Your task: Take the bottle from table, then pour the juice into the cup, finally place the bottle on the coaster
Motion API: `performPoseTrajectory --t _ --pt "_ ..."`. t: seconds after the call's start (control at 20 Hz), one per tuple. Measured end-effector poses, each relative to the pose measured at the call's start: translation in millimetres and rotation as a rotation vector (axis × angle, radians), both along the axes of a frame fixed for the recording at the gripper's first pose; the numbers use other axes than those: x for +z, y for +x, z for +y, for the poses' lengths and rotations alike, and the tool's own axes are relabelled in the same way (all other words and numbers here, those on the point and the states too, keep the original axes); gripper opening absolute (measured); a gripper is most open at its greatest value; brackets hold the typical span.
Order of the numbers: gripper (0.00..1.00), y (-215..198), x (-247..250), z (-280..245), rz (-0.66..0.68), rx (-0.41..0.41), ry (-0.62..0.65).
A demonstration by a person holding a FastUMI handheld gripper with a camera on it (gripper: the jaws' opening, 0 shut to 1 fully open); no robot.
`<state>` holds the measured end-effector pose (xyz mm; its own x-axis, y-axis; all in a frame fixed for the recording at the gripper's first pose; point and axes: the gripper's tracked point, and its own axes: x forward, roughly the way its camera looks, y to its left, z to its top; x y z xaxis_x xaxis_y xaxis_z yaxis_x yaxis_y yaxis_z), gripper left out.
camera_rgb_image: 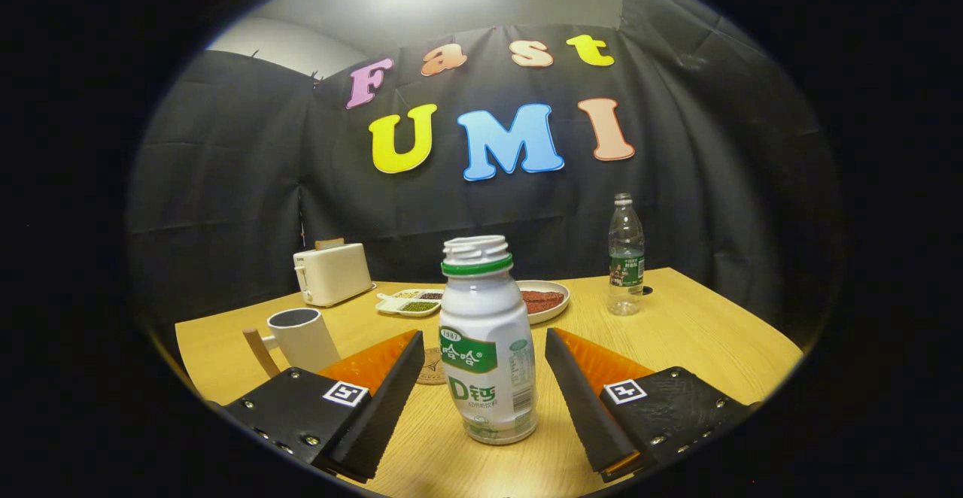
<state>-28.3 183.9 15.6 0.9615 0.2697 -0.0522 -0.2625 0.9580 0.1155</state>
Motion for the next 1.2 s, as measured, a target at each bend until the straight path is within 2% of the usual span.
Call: performPoseTrajectory --t 0.15,0.2,0.3,0.4,0.6,0.85,1.2 --pt "0.98 8.3 -6.9 0.9 0.015 -0.008 -0.014" --pt "0.93 11.1 -9.5 0.3 0.019 -0.013 -0.014" --pt "0.91 18.3 -13.9 -1.5 0.034 -0.029 -0.014" --pt "0.78 21.2 -19.8 1.0 0.052 -0.034 -0.011" --pt "0.69 24.4 -17.6 3.4 0.065 -0.052 -0.048" --pt "0.69 25.0 -8.9 10.9 0.052 -0.044 -0.094" --pt "0.69 27.3 25.8 25.2 -0.065 -0.063 -0.299"
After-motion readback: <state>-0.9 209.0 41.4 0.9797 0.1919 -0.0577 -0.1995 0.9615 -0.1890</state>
